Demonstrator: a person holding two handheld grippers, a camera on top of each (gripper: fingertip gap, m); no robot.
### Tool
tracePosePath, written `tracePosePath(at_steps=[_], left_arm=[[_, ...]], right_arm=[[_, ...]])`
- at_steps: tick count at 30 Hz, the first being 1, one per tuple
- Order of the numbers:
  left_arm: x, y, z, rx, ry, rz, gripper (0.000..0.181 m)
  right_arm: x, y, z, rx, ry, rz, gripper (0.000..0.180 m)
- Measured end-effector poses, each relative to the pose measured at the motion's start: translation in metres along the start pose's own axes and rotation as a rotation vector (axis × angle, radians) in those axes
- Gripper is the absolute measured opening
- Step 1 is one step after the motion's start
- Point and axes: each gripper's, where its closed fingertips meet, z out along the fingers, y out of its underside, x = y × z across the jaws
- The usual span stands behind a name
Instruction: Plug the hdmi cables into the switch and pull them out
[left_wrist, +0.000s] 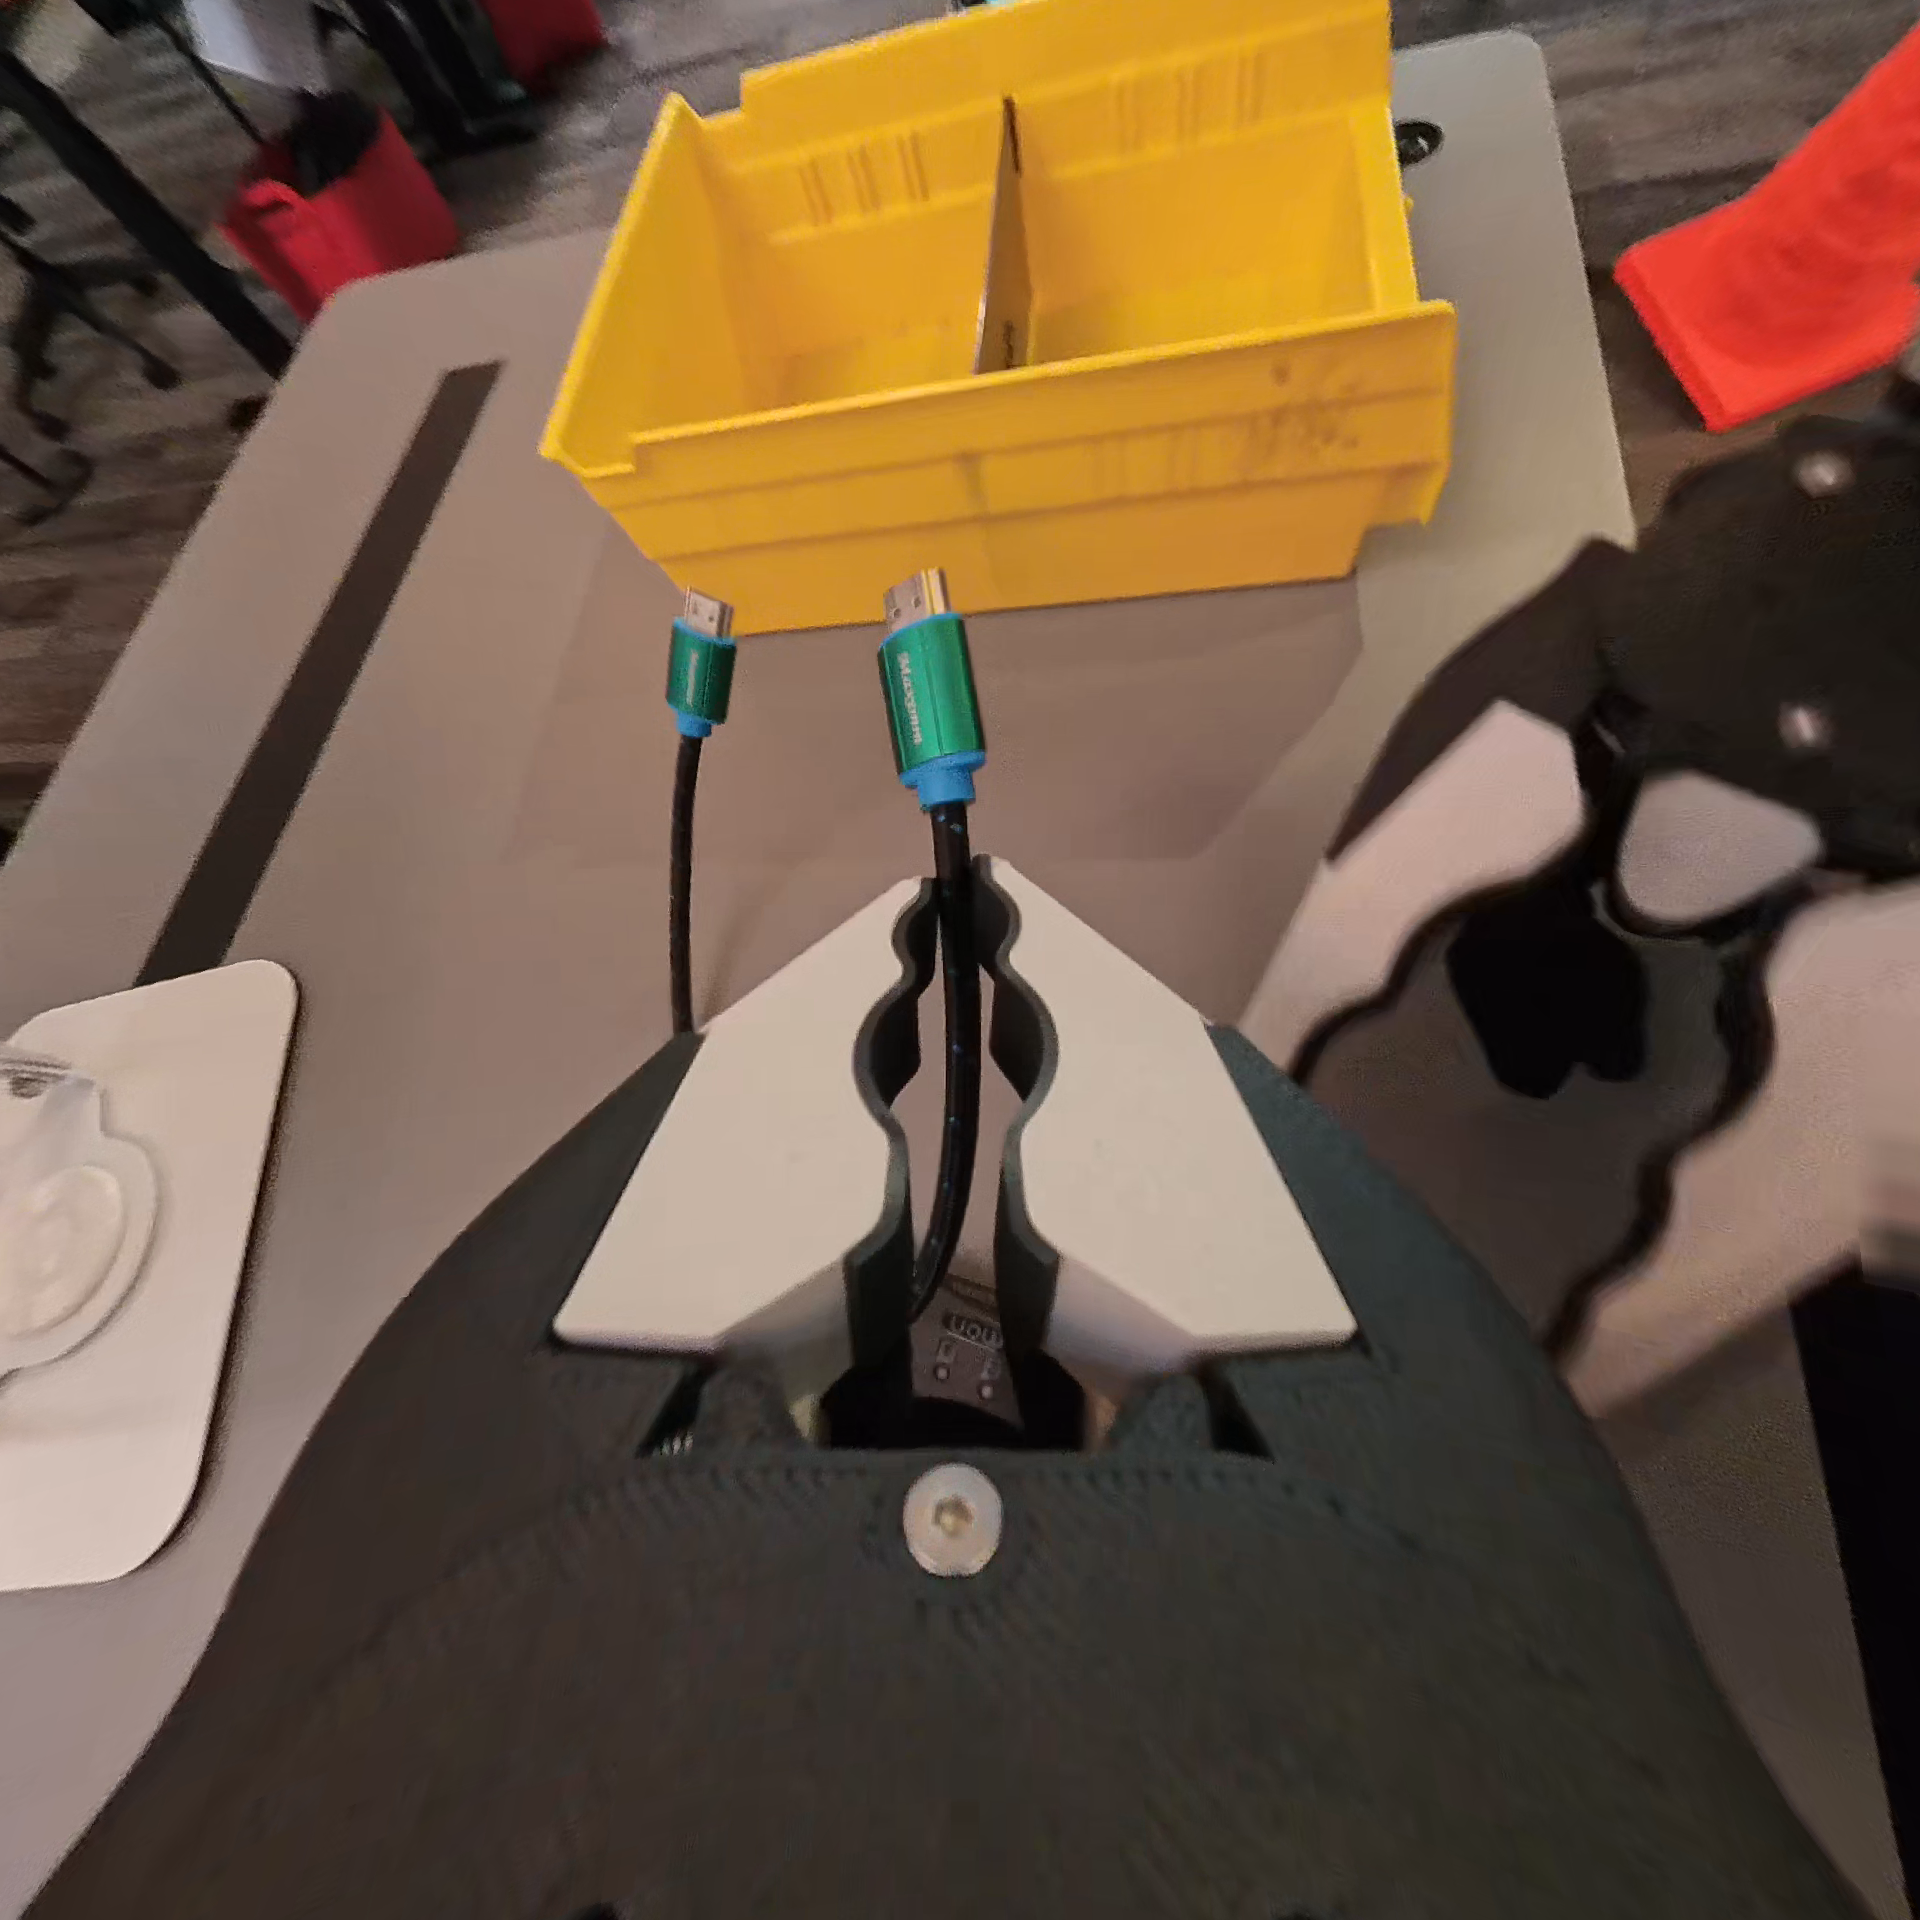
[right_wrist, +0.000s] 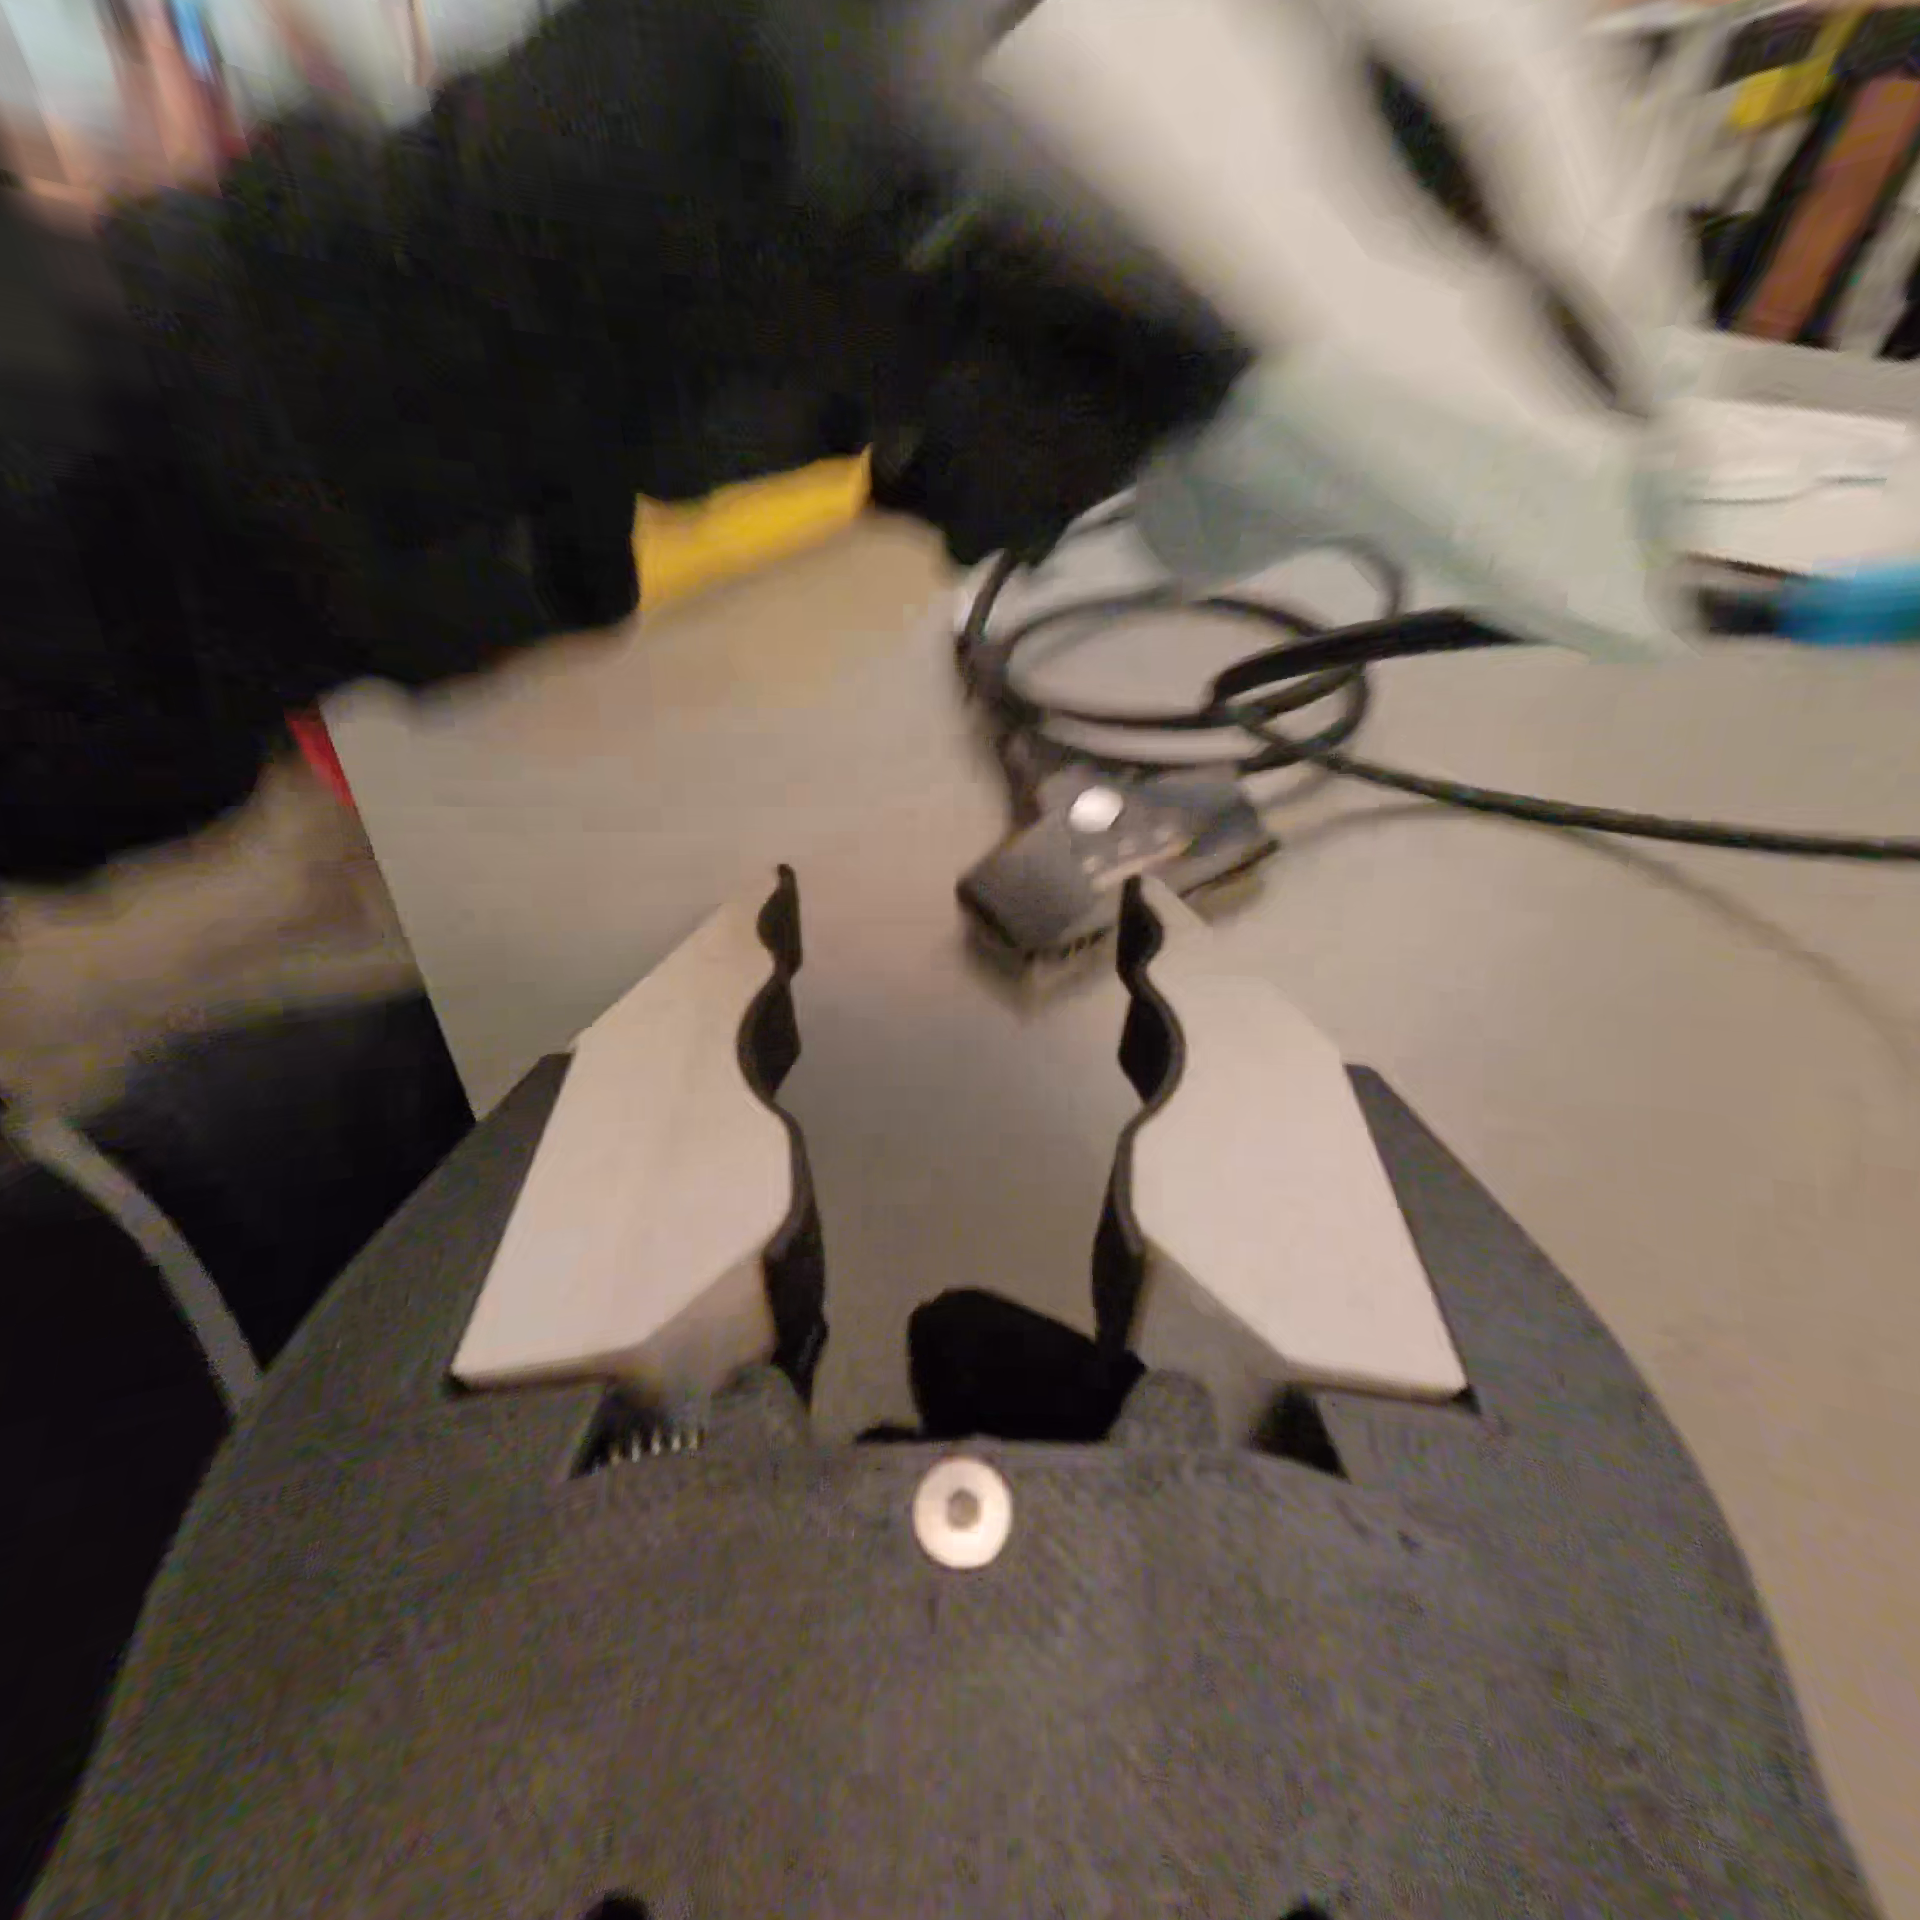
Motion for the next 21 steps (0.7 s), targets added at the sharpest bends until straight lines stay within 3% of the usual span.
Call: tracePosePath(at_steps=[2,5,10,13,16,21], left_arm=[[-0.003,-0.003,-0.001,0.02,-0.043,0.005,0.004],[-0.002,-0.005,-0.001,0.038,-0.111,0.042,0.004],[0.012,-0.002,0.004,0.017,-0.185,0.124,0.004],[0.025,0.0,0.008,0.009,-0.216,0.162,0.004],[0.03,-0.001,0.005,0.028,-0.262,0.16,0.004],[0.032,0.001,0.002,0.024,-0.328,0.203,0.004]], right_arm=[[0.027,-0.023,-0.02,0.163,0.025,0.228,0.064],[0.06,-0.032,-0.04,0.277,0.108,0.338,0.055],[0.074,-0.046,-0.046,0.431,0.02,0.572,0.05],[0.08,-0.046,-0.044,0.442,0.003,0.63,0.041],[0.083,-0.042,-0.046,0.453,-0.023,0.664,0.012],[0.078,-0.044,-0.044,0.428,-0.045,0.607,0.011]])
